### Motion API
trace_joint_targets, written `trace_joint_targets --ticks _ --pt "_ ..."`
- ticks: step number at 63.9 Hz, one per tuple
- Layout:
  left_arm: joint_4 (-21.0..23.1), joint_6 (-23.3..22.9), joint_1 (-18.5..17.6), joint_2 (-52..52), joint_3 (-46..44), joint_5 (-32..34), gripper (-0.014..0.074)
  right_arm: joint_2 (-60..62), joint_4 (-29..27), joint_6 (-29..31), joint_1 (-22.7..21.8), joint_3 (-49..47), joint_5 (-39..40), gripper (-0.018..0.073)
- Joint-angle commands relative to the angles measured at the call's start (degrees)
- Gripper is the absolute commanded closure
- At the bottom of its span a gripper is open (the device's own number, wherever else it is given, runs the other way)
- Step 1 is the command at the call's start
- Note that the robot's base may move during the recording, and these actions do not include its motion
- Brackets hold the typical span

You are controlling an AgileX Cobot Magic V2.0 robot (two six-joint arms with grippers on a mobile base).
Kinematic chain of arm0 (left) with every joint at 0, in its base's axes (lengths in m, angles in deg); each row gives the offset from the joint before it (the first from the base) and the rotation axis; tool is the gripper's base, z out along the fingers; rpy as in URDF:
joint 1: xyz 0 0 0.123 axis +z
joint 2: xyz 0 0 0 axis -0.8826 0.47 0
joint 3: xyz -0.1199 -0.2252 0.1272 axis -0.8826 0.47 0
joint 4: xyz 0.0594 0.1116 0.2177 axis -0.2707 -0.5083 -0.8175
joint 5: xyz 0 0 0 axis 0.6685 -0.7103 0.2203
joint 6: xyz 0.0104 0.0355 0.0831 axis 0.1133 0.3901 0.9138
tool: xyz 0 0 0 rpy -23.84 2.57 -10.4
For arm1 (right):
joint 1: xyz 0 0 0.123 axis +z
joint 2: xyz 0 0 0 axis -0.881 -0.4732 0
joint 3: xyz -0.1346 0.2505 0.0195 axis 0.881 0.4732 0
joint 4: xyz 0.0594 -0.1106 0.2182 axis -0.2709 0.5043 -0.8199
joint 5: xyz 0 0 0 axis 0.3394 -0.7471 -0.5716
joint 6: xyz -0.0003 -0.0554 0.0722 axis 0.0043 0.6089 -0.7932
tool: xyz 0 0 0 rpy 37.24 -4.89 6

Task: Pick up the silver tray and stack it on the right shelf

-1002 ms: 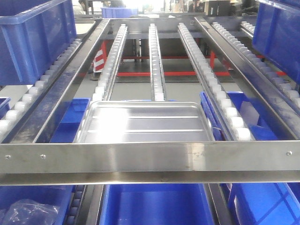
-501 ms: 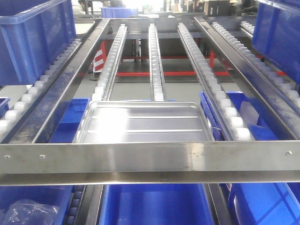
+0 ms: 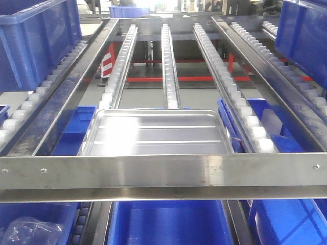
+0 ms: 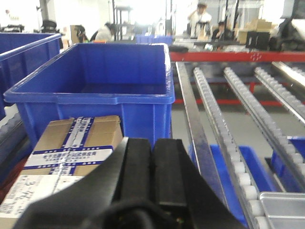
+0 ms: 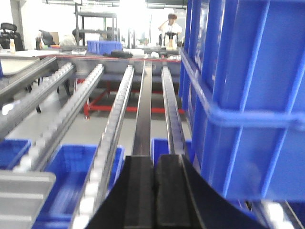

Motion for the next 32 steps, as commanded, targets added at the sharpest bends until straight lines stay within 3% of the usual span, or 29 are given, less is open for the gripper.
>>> trace_joint_targets --ticks 1,8,21,26,32 --pt "-0.3 0.0 -1.1 6.8 -8.5 -2.4 0.0696 -2.3 0.1 0.5 -0.1 -5.2 3.5 0.0501" --pt "1.2 0.0 -4.0 15.9 -16.4 -7.8 0.0696 -7.5 0.1 0.5 0.0 -10.4 3.0 0.0501" --pt "1.2 0.2 -13.1 29.6 -20.8 -7.9 0.0694 -18.0 0.1 0.5 0.1 -20.3 1.4 0.0484" --pt "1.2 0.2 -16.5 33.4 -20.8 -7.9 0.0694 -21.3 0.1 0.5 0.8 -23.3 -0.6 0.0394" --pt "1.2 0.2 -20.0 37.3 -20.8 -6.9 0.0694 -25.0 -0.6 0.5 2.7 -26.0 -3.1 0.0214"
